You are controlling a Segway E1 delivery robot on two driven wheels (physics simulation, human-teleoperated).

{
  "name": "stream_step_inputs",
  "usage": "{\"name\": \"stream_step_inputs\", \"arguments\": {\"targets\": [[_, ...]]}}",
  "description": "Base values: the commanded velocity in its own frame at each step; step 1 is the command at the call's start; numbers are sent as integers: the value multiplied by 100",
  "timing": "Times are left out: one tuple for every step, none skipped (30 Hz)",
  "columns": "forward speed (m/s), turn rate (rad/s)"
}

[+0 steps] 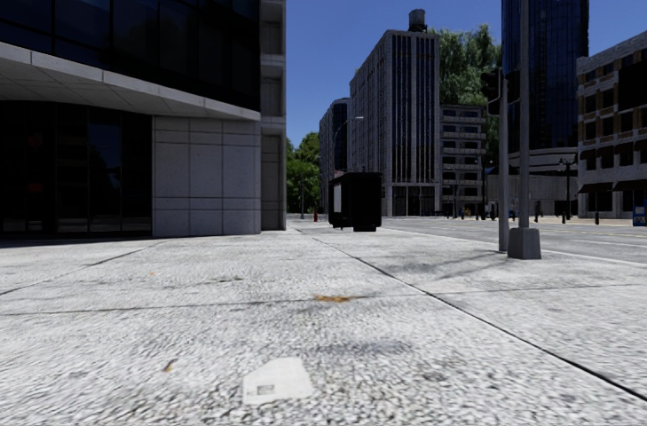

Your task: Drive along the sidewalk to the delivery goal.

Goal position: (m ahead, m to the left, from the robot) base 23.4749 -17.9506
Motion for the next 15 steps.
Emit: {"name": "stream_step_inputs", "arguments": {"targets": [[128, 0], [128, 0], [127, 0], [127, 0], [127, 0], [127, 0], [127, 0], [127, 0], [127, 0], [127, 0], [127, 0], [127, 0], [127, 0], [127, 0], [127, 0]]}}
